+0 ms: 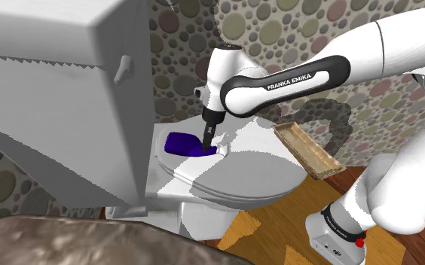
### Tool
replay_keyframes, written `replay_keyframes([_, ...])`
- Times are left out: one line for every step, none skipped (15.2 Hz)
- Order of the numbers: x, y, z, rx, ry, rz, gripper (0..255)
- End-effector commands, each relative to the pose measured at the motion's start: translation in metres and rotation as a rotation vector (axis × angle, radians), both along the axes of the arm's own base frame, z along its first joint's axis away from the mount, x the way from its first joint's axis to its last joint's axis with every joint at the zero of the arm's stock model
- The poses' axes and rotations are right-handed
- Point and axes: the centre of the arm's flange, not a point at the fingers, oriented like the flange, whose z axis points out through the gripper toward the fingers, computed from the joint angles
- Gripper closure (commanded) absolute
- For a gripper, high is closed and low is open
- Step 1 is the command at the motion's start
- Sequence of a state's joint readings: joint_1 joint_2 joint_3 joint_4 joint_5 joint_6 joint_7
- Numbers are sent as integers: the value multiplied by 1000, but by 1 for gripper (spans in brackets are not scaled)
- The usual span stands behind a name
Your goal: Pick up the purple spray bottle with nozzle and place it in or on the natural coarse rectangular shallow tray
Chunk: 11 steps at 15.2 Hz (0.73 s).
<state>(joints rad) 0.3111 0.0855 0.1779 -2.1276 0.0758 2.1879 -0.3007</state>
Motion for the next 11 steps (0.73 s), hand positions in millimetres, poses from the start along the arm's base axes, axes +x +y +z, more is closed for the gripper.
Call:
replay_keyframes([0,6,-12,0,1,14,0])
replay_keyframes([0,6,-17,0,1,14,0])
replay_keyframes([0,6,-23,0,1,14,0])
replay_keyframes([-1,7,-28,0,1,14,0])
replay_keyframes([-1,7,-33,0,1,14,0])
replay_keyframes([-1,7,-38,0,1,14,0])
replay_keyframes([-1,7,-41,0,1,14,0])
replay_keyframes([-1,7,-41,0,1,14,0])
replay_keyframes([-1,7,-41,0,1,14,0])
replay_keyframes([-1,7,-41,0,1,14,0])
replay_keyframes([-1,7,-41,0,1,14,0])
